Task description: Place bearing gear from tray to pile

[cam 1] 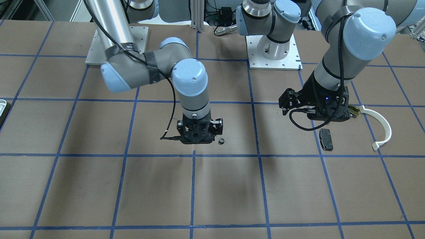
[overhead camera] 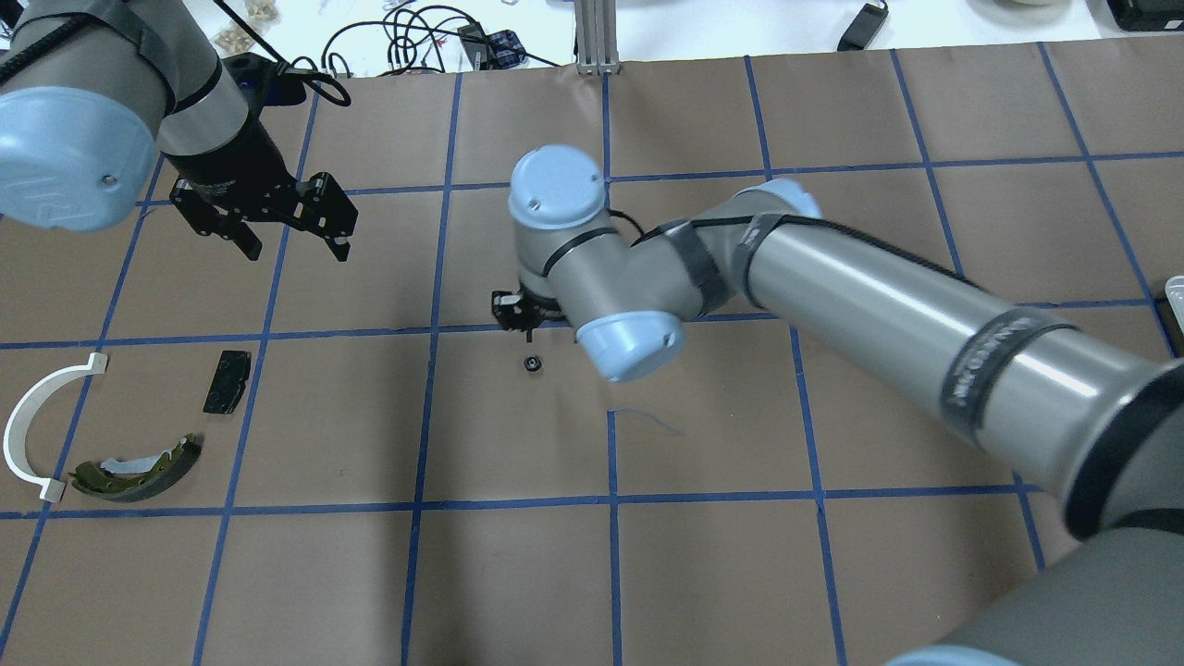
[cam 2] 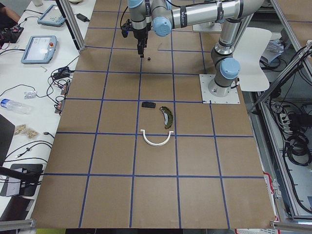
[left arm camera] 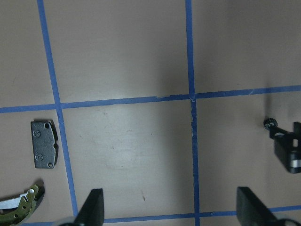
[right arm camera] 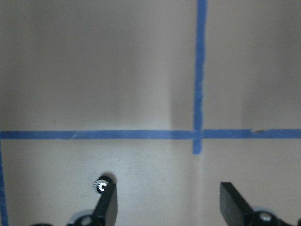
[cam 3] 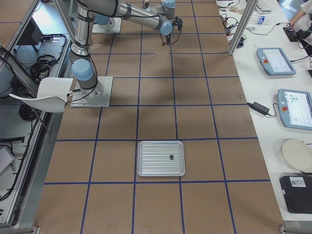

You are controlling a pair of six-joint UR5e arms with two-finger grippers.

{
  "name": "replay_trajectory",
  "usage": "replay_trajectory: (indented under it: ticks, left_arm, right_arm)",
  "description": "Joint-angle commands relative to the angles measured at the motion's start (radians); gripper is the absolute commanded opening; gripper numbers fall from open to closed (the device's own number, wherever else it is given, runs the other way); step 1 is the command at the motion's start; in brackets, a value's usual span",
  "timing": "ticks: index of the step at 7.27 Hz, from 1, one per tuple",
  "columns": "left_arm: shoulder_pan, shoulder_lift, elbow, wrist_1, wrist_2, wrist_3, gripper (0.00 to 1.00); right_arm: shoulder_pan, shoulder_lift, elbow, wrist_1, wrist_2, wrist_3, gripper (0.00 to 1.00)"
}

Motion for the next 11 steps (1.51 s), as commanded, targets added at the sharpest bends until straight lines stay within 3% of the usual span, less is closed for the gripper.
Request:
replay_trajectory:
  ticks: [1, 2, 4, 5, 7, 9, 10, 11]
  left_arm:
    - [-0.009, -0.022, 0.0, 0.031, -0.004, -0.026, 1.0]
    - [-0.029, -0.047, -0.011, 0.055, -0.019, -0.07, 1.0]
    - [-0.165, -0.116, -0.059, 0.202, -0.014, -0.199, 1.0]
    - [-0.213, -0.16, -0.066, 0.254, -0.019, -0.247, 1.0]
    - [-0.296, -0.235, -0.071, 0.331, -0.02, -0.275, 1.0]
    - [-0.317, -0.298, -0.079, 0.345, -0.031, -0.279, 1.0]
    - [-0.33, -0.315, -0.108, 0.357, -0.063, -0.279, 1.0]
    - [-0.331, -0.322, -0.141, 0.424, -0.068, -0.281, 1.0]
  right_arm:
    - [-0.222, -0.148, 0.002, 0.176, -0.015, -0.206, 1.0]
    - [-0.363, -0.173, 0.002, 0.234, -0.019, -0.305, 1.0]
    - [-0.634, -0.187, -0.001, 0.232, -0.018, -0.601, 1.0]
    - [-0.742, -0.178, -0.004, 0.22, -0.012, -0.618, 1.0]
    - [-0.915, -0.163, 0.007, 0.229, -0.088, -0.683, 1.0]
    - [-1.049, -0.057, 0.012, 0.204, -0.125, -0.98, 1.0]
    - [-1.109, 0.007, 0.006, 0.121, -0.127, -1.092, 1.0]
    - [-1.126, 0.066, 0.002, -0.047, -0.16, -1.297, 1.0]
